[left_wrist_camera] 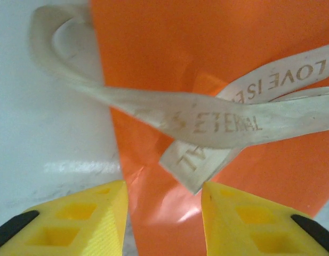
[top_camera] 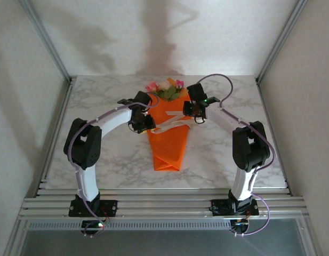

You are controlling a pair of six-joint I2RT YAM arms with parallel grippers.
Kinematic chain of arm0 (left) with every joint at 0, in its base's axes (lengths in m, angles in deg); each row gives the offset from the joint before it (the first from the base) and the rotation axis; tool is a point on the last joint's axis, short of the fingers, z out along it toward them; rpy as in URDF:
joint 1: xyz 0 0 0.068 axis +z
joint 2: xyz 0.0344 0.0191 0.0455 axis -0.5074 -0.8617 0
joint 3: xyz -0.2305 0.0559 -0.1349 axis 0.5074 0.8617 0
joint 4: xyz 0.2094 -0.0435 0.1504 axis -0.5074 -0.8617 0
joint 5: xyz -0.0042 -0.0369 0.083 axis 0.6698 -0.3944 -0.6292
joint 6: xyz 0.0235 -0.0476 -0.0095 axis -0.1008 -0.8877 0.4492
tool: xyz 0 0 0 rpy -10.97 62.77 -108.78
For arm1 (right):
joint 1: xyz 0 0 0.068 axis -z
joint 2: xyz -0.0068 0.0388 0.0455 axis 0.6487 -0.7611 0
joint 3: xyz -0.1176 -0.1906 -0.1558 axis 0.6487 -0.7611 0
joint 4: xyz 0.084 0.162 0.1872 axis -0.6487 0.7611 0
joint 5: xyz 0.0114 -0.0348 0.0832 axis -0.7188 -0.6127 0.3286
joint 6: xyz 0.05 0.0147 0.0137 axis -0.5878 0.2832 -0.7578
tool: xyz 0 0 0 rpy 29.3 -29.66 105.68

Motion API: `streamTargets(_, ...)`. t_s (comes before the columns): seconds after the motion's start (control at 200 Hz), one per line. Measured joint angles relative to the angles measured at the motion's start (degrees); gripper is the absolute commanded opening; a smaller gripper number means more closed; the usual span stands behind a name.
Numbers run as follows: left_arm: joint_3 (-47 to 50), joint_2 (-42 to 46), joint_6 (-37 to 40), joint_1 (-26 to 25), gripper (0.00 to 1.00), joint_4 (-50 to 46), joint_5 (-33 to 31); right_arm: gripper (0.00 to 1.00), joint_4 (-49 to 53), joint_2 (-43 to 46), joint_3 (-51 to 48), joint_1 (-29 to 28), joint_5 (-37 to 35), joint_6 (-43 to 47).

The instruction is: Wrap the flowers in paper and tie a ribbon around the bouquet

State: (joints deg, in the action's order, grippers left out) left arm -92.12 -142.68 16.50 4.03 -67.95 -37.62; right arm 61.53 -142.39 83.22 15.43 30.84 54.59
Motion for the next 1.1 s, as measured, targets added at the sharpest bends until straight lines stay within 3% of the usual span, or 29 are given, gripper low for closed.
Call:
streamTargets(0.29, -5.6, -5.9, 3.8, -1.6, 0.45, -2.6, -4.0, 0.36, 1.7, 0.0, -1.9, 5.8, 2.0, -8.4)
streamTargets(0.591, -10.0, -7.7, 5.2, -2.6, 0.45, -4.4, -7.3, 0.38, 3.0, 0.0, -2.5, 6.4, 3.5, -19.0)
streamTargets(0.896, -10.1, -7.8, 5.7, -4.4, 0.45, -5.0, -7.8, 0.38, 3.3, 0.0, -2.5, 7.0, 3.5, -21.2)
streamTargets(1.101, -13.0, -10.7, 5.9, -4.4, 0.35, -5.4, -8.2, 0.38, 3.3, 0.0, -3.1, 7.1, 3.5, -22.3)
